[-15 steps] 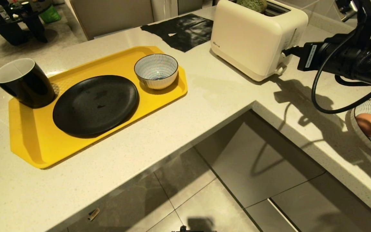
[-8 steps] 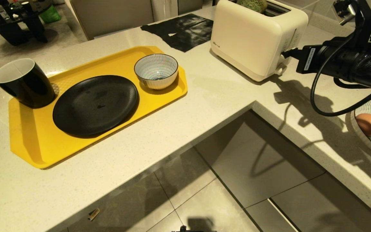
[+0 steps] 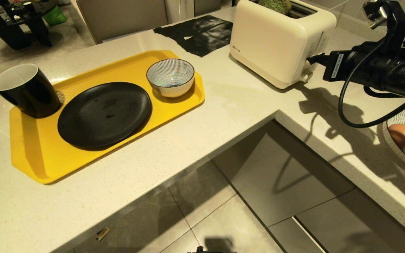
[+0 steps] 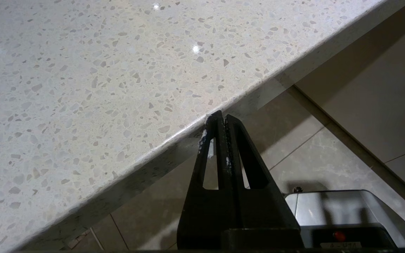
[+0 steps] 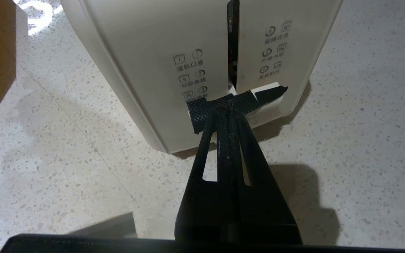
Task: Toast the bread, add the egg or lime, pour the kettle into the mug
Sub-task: Use a bread toaster
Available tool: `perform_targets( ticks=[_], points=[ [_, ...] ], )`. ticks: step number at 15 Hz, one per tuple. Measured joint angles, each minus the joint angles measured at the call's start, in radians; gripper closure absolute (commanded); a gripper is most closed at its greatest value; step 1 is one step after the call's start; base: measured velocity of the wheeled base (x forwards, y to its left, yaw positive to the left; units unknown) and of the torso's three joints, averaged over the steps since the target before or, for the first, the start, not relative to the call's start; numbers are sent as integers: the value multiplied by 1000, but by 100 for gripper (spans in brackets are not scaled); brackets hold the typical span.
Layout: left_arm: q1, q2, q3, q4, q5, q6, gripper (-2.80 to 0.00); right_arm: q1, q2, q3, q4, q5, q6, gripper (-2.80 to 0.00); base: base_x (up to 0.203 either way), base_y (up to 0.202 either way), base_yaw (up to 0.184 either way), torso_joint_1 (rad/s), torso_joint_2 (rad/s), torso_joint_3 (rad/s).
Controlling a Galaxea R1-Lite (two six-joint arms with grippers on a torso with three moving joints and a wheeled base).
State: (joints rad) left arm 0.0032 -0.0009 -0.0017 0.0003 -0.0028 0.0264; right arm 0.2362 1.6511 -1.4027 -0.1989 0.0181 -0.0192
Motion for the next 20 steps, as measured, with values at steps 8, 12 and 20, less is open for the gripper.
perform_targets(
  ticks=[8,12,20],
  points=[
    [0,0,0,0,-1,0,0,0,11,3,0,0,6,0,0,0,0,0,0,0],
    [0,0,0,1,-3,1,0,-4,-36,-33,20,3,2,0,0,0,0,0,0,0],
    [0,0,0,1,-4,7,0,-4,-159,-128,155,4,-19,0,0,0,0,0,0,0]
  ],
)
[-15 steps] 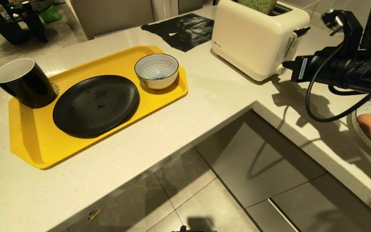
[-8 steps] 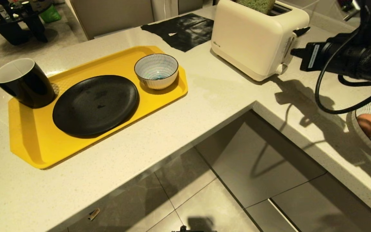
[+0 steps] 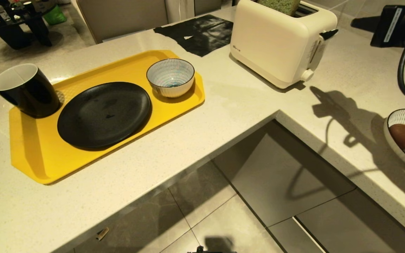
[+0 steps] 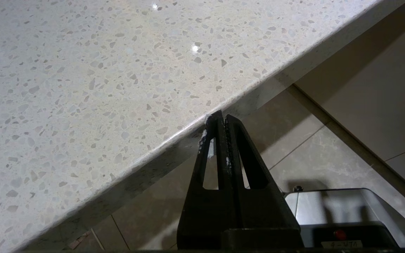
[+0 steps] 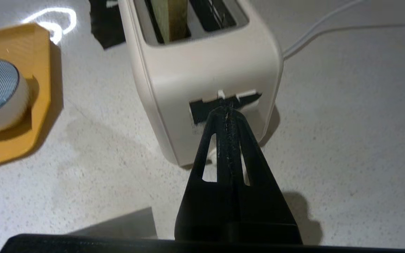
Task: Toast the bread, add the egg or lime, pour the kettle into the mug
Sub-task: Use a bread toaster
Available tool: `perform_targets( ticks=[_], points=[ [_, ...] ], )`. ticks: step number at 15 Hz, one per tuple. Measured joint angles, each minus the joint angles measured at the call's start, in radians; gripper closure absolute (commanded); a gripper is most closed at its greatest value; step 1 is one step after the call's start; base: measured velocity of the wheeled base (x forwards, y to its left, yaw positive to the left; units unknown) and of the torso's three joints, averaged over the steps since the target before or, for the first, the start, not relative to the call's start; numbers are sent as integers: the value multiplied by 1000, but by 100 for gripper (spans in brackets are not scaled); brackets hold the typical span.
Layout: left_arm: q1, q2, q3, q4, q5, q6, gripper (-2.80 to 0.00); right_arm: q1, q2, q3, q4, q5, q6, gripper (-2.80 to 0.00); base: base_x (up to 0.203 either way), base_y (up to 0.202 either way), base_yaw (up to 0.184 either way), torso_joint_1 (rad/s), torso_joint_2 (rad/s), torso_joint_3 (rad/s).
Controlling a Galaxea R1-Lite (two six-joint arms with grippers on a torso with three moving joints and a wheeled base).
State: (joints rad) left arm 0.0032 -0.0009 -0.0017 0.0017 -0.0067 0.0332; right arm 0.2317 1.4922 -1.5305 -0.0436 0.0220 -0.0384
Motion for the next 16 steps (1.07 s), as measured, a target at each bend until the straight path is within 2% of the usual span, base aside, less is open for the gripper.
perform_targets(
  ticks=[5,8,16],
  points=[
    [0,0,0,0,2,0,0,1,84,-61,-91,-7,8,0,0,0,0,0,0,0],
    [0,0,0,0,3,-1,0,2,130,-74,-93,-7,29,0,0,0,0,0,0,0],
    [0,0,0,0,4,-1,0,1,147,5,-96,-9,26,0,0,0,0,0,0,0]
  ],
)
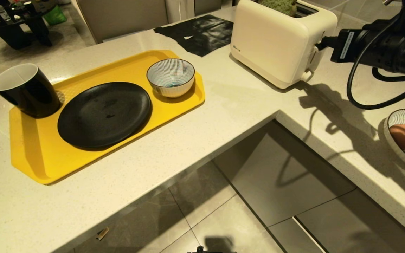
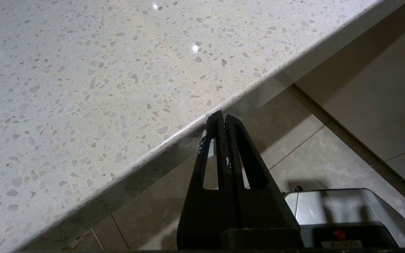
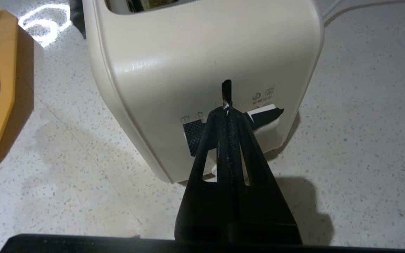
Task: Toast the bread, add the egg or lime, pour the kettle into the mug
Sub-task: Use a bread toaster
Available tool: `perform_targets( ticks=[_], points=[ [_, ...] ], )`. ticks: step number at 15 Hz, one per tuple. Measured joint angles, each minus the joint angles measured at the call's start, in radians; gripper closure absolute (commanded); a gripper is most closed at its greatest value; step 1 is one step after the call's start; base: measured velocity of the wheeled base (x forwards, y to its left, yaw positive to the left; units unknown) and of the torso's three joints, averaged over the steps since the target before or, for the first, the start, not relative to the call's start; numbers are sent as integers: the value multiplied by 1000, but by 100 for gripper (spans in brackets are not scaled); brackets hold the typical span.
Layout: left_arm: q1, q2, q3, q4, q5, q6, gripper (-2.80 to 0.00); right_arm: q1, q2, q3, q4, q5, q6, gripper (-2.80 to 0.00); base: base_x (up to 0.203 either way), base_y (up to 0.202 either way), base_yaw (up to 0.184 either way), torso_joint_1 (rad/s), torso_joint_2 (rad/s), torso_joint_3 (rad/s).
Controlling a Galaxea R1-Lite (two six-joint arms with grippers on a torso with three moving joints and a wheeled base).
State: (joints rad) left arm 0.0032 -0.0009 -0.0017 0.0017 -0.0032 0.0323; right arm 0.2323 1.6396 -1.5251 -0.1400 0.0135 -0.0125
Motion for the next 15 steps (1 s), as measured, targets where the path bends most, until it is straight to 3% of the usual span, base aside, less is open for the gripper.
perform_targets(
  ticks=[15],
  points=[
    [0,0,0,-2,3,-5,0,3,15,100,-79,3,1,0,0,0,0,0,0,0]
  ],
)
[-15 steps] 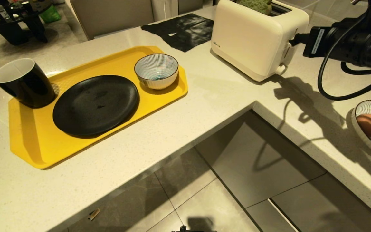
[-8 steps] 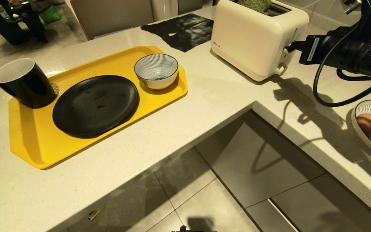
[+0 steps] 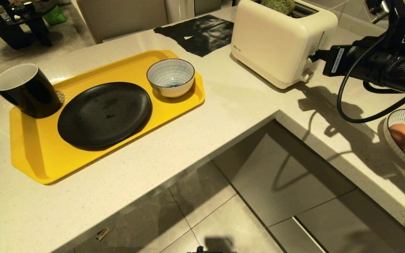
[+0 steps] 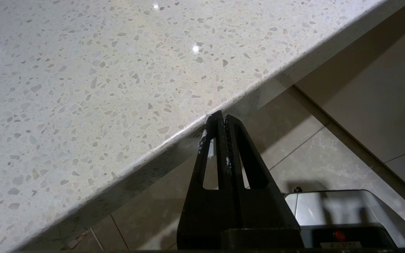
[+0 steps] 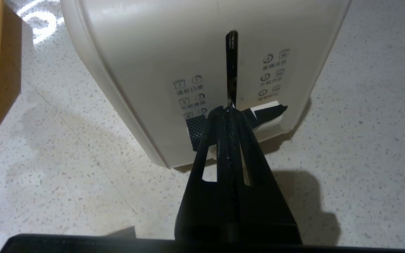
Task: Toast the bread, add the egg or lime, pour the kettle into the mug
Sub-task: Use a bread toaster
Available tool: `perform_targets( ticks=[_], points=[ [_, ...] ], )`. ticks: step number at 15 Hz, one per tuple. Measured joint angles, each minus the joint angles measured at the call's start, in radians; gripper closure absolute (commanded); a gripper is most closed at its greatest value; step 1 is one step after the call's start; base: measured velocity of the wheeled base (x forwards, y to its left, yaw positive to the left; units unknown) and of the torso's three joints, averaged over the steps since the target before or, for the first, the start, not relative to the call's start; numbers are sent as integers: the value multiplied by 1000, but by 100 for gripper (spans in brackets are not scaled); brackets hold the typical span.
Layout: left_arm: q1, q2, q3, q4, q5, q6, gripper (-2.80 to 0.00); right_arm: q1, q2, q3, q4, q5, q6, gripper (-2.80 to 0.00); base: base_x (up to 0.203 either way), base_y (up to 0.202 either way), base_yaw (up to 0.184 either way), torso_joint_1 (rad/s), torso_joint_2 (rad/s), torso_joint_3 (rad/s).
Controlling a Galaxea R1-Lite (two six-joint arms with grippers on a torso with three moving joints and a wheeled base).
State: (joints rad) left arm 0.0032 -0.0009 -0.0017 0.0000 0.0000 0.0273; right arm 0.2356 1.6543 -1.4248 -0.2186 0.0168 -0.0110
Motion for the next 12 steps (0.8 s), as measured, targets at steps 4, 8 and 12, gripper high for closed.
perform_targets(
  ticks=[4,8,12],
  points=[
    [0,0,0,0,0,1,0,0,-1,4,2,1,0,0,0,0,0,0,0,0],
    [0,0,0,0,-1,1,0,0,-2,5,4,2,1,0,0,0,0,0,0,0],
    [0,0,0,0,-2,1,0,2,-9,-3,9,3,-4,0,0,0,0,0,0,0]
  ],
)
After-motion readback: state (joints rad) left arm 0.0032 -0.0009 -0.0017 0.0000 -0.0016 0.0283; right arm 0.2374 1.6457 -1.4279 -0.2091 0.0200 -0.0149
